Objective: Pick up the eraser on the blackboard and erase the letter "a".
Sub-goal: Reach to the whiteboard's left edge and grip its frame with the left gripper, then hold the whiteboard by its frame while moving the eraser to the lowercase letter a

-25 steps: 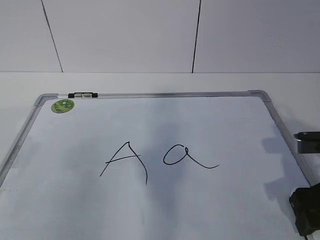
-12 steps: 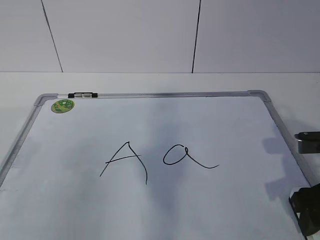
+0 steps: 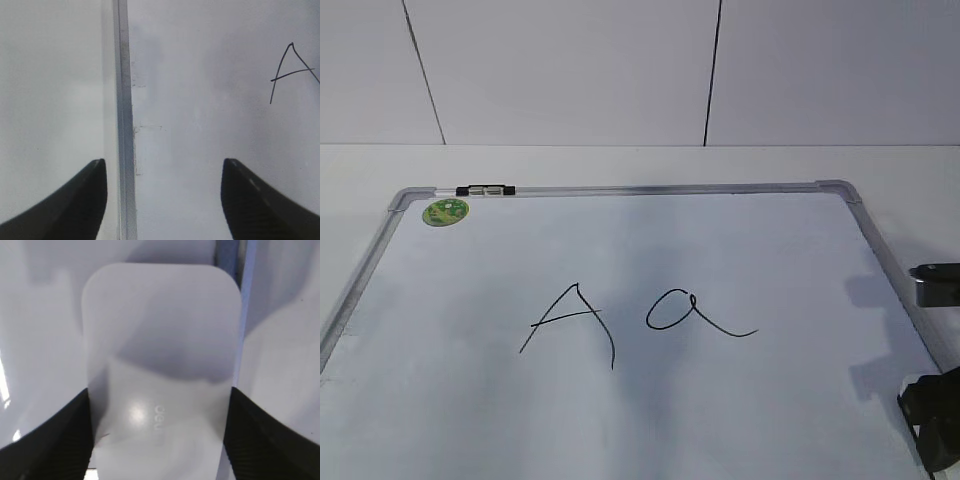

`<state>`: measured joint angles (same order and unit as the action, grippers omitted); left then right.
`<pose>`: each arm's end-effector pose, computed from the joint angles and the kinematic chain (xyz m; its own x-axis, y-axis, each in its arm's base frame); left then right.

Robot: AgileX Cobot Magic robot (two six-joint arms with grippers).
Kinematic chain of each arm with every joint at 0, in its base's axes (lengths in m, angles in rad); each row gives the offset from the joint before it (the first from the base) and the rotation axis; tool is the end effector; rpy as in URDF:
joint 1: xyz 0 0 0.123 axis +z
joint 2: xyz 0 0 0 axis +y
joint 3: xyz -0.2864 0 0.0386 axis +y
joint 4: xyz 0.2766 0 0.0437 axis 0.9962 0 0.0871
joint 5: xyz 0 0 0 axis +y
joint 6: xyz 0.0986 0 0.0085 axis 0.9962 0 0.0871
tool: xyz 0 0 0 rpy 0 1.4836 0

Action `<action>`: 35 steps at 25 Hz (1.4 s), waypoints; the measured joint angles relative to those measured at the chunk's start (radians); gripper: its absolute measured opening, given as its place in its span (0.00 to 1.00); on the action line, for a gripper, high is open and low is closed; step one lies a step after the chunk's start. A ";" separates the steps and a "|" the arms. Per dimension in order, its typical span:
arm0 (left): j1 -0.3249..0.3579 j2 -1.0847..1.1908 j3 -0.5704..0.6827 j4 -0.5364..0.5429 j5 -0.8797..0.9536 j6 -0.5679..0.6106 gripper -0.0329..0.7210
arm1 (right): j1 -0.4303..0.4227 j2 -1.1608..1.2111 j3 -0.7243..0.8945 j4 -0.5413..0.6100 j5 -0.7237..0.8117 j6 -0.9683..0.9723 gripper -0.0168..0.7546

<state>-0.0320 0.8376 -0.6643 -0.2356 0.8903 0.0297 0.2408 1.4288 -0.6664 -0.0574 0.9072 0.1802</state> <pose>0.1718 -0.0235 0.2771 -0.8306 -0.0914 -0.5494 0.0357 0.9757 -0.2163 0.2212 0.0497 0.1537 -0.9954 -0.0960 0.0042 -0.0961 0.9943 -0.0463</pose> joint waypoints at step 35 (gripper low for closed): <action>0.000 0.811 -0.358 0.105 0.013 0.059 0.51 | 0.000 0.000 0.000 -0.002 0.000 0.001 0.75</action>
<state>-0.0320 1.6485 -1.0223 -0.1303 0.9035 0.0888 0.2408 1.4288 -0.6664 -0.0589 0.9072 0.1811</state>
